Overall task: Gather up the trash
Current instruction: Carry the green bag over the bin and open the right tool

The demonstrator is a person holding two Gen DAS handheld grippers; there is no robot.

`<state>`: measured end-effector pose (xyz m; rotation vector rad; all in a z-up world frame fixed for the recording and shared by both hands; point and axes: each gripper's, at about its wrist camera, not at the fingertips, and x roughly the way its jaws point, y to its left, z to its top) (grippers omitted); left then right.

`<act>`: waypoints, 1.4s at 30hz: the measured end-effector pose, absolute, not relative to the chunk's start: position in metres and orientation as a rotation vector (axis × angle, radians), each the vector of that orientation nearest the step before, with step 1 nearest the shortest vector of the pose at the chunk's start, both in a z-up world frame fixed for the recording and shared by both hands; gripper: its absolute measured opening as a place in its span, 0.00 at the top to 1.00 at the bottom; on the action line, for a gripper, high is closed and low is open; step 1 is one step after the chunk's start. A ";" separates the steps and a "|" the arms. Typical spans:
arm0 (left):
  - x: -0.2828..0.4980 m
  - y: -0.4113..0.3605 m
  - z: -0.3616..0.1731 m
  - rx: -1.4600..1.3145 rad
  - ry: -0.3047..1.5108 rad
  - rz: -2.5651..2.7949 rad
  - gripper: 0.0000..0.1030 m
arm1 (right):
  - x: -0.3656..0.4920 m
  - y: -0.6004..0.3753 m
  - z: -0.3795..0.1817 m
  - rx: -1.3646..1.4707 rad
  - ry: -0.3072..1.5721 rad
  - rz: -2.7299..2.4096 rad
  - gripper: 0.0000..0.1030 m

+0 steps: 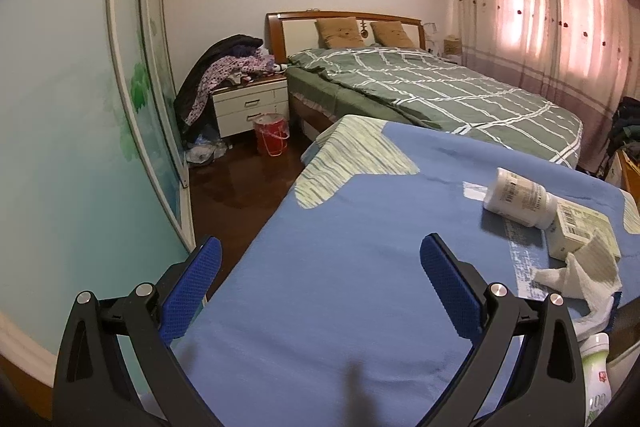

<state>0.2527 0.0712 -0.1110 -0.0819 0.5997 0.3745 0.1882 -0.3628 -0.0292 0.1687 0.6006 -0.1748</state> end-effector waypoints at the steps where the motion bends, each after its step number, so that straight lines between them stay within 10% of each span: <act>1: 0.252 0.070 -0.111 -0.081 0.597 0.368 0.05 | 0.184 -0.375 -0.032 0.175 0.597 -0.221 0.99; 15: 0.250 0.059 -0.109 -0.062 0.577 0.332 0.05 | 0.181 -0.477 -0.104 0.305 0.690 -0.525 0.98; 42: 0.170 0.006 -0.080 0.034 0.563 0.112 0.05 | 0.167 -0.456 -0.107 0.287 0.579 -0.553 0.41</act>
